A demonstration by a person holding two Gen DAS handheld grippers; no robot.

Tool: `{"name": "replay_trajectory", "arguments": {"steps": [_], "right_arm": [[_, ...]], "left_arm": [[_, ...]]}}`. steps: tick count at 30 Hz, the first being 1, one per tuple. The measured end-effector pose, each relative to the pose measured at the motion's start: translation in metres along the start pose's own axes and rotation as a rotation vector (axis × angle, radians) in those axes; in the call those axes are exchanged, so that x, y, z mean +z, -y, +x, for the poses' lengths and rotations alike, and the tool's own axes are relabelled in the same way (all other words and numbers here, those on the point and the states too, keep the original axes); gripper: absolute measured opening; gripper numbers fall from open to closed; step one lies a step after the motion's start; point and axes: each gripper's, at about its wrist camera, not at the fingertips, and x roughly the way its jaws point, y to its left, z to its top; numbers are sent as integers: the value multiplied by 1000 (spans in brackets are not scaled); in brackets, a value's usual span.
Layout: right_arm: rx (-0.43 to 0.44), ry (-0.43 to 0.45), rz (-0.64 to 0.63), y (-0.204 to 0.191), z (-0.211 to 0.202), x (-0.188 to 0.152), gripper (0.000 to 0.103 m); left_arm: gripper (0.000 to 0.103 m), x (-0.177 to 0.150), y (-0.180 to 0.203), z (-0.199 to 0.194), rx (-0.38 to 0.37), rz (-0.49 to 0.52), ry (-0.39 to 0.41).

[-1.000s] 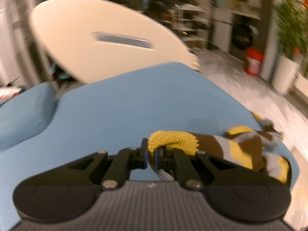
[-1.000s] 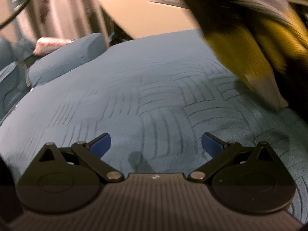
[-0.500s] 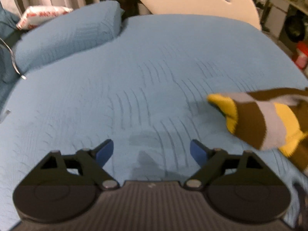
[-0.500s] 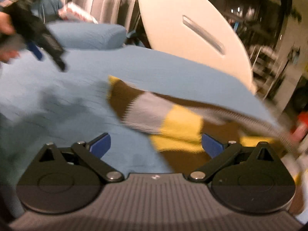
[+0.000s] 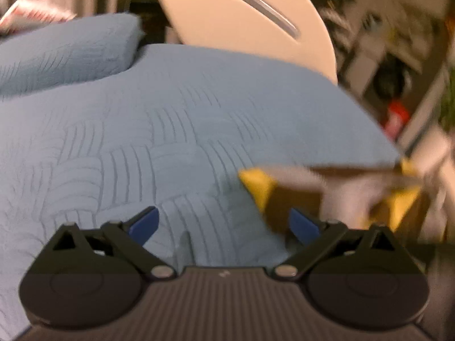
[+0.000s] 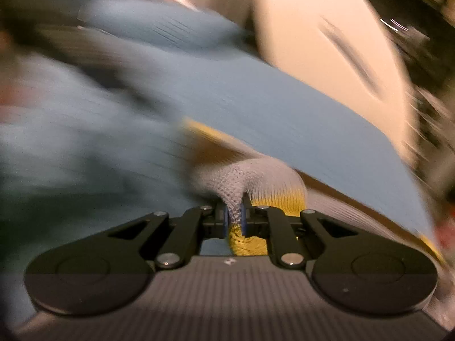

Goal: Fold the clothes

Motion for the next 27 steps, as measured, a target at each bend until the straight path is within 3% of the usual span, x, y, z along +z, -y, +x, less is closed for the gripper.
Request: {"name": "replay_trajectory", "arguments": {"steps": [3,5,7,9,14,17,20,24,25,27], "right_arm": [[108,-15,-27,-26,-11,-9,29],[125,-28,66,-7,-21,-18,57],[101,-33,213,26,-34,-28,68],[-9,-10,344,70,-51,-41,84],[-206,-11,517,148,-69,-63,84],[-272,19,734,195,-75,-77,84],[-299,32,929,223,-75,-92,84],[-216,43,1045,220,-65,-91,84],[-194,40,1047,216,-61,-89,84],[-148,36,1021,195,-56,-83,84]], "left_arm": [[101,0,-15,8,-25,-100,-31],[101,1,-27,7,-32,-160,-35],[101,3,-31,8,-47,-185,-46],[102,1,-32,15,-60,-196,-58],[103,-9,-24,42,-124,-172,-146],[102,-17,-9,65,-149,-95,-239],[102,-27,12,73,-184,15,-289],[102,-46,40,75,-92,224,-276],[98,-52,48,75,-81,276,-267],[65,-57,55,73,-112,326,-261]]}}
